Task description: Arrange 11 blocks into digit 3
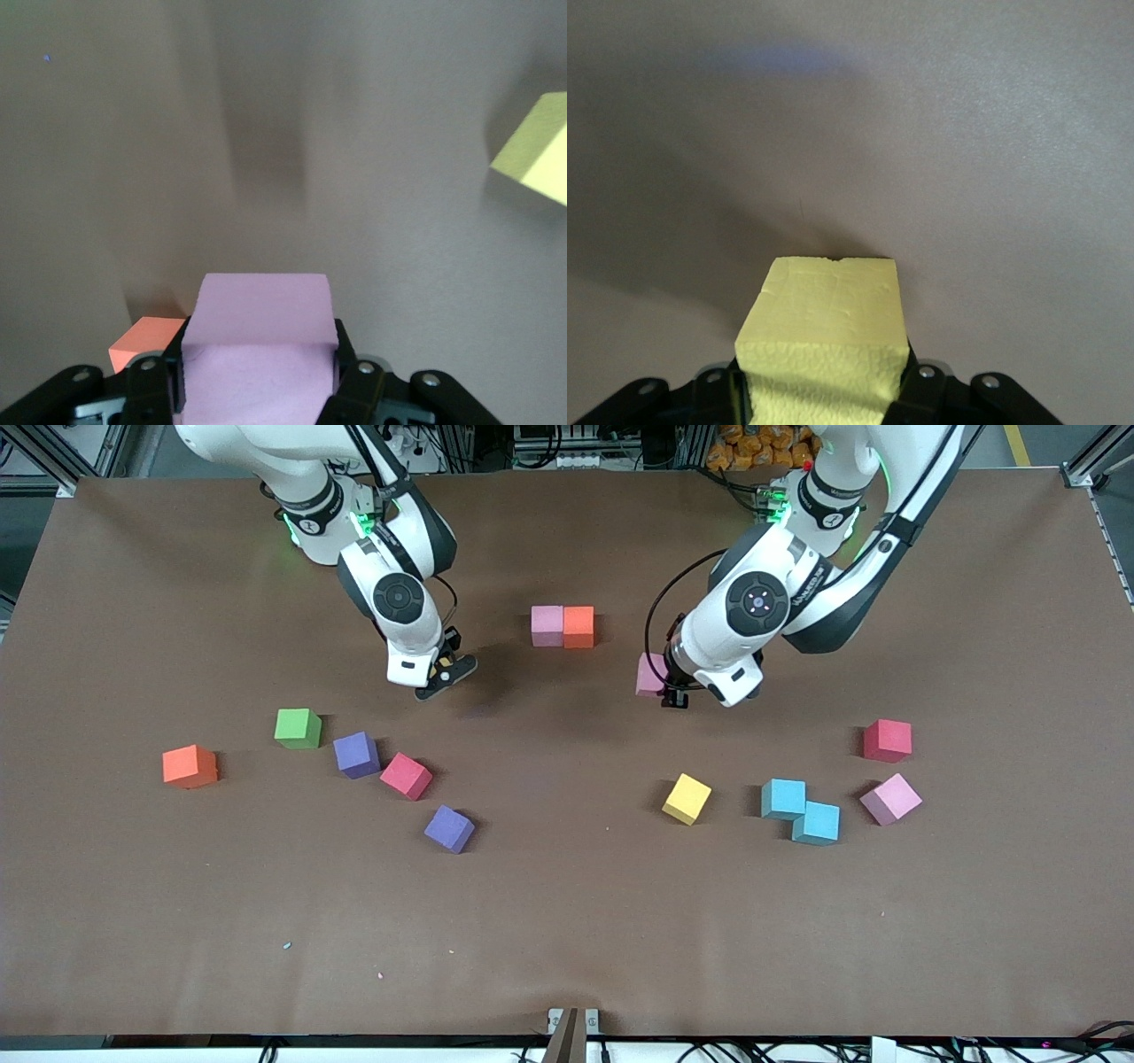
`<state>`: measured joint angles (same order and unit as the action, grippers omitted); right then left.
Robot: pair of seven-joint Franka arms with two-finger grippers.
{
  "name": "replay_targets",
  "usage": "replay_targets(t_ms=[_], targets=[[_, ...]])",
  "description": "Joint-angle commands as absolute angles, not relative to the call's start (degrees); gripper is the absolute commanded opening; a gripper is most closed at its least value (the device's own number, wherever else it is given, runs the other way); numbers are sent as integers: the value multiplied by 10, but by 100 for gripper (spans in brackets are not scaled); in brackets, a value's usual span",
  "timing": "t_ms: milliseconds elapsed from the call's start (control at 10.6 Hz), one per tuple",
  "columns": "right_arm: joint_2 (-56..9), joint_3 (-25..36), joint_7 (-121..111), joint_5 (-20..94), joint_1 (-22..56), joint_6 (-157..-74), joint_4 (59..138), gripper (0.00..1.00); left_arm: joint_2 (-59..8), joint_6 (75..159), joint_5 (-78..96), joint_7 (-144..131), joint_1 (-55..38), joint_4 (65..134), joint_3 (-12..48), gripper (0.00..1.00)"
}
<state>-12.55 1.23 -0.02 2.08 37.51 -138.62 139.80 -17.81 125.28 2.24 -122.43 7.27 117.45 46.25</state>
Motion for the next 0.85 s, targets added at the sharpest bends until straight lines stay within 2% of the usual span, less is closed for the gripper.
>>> replay_targets(t_ms=[0,190,474,758], targets=[[-92,5,34,16,371,-1327,1376,14,-140,1299,48,-1233,74,1243,478,0],[-91,6,38,17,368,-1284,1341,14,-116,1366,48,-1238,77,1313,501,0],[-95,6,38,19,366,-1260,1310,14,-114,1445,48,-1279,62,1379,520,0],[-103,7,38,19,362,-1262,1292,14,-139,1521,46,-1343,17,1398,523,0]])
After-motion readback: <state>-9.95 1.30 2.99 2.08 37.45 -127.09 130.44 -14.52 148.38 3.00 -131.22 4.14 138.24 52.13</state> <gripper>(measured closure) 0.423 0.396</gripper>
